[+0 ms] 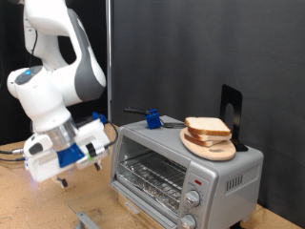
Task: Make a piece of toast with the oven
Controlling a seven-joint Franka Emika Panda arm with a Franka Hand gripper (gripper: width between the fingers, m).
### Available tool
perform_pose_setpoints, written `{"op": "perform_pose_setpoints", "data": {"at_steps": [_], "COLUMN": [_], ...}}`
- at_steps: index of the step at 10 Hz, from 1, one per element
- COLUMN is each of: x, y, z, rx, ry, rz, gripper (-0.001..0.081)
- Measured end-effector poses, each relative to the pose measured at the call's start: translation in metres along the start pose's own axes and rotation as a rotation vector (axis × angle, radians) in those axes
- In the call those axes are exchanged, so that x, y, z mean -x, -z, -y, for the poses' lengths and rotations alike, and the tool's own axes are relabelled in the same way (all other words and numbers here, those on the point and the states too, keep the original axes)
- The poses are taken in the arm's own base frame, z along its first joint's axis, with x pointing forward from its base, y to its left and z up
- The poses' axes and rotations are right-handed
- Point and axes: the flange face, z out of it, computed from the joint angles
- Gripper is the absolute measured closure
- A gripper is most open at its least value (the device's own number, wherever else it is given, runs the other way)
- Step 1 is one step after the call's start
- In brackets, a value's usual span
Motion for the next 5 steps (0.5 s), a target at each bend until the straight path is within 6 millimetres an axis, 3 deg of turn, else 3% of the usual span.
{"op": "perform_pose_setpoints", "data": {"at_steps": [5], "x": [0.011], "y": [0.076], "z": [0.007], "rx": [-0.181], "ry": [0.007], "rz": [0.027], "gripper": [-0.0002]}}
